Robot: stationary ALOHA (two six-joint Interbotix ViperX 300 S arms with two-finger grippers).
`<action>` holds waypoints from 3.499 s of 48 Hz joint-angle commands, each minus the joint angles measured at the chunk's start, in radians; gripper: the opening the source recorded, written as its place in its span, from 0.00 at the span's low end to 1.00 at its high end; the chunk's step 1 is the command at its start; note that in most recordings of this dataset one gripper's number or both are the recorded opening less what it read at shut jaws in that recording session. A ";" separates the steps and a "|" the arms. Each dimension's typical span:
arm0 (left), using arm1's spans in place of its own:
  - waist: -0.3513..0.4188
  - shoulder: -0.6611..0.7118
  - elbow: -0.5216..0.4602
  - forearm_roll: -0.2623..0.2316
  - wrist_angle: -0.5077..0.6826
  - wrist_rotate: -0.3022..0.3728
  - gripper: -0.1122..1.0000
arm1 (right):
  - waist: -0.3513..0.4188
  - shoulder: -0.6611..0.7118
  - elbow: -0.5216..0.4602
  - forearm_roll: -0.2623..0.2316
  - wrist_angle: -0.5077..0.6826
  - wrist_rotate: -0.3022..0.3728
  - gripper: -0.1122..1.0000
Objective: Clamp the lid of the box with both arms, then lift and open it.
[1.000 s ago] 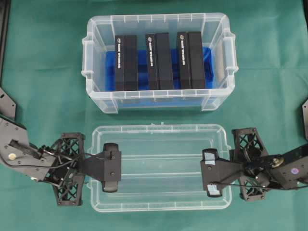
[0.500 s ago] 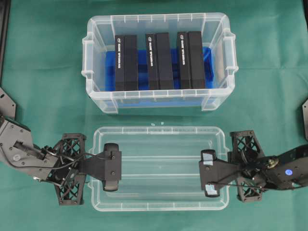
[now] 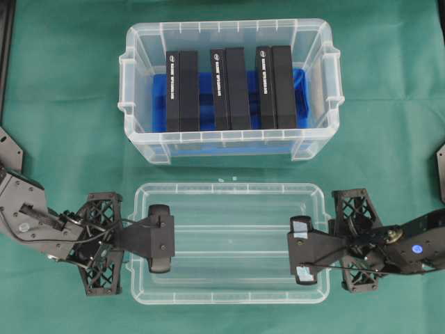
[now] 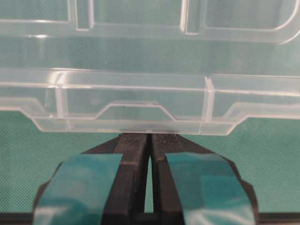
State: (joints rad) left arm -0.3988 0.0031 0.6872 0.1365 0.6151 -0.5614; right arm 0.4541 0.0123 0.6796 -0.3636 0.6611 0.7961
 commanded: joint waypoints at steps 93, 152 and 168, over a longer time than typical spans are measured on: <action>-0.126 -0.299 -0.176 0.193 0.305 -0.268 0.11 | 0.092 -0.333 -0.137 -0.054 0.236 0.140 0.10; 0.179 -0.520 -0.189 0.216 0.126 0.147 0.11 | -0.101 -0.597 -0.137 -0.451 0.186 0.132 0.10; 0.322 -0.641 -0.115 0.216 -0.005 0.229 0.11 | -0.252 -0.680 -0.077 -0.525 0.101 0.132 0.10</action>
State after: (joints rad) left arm -0.1028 -0.6105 0.5752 0.3482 0.6351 -0.3375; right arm 0.2347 -0.6519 0.6044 -0.8682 0.7885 0.9296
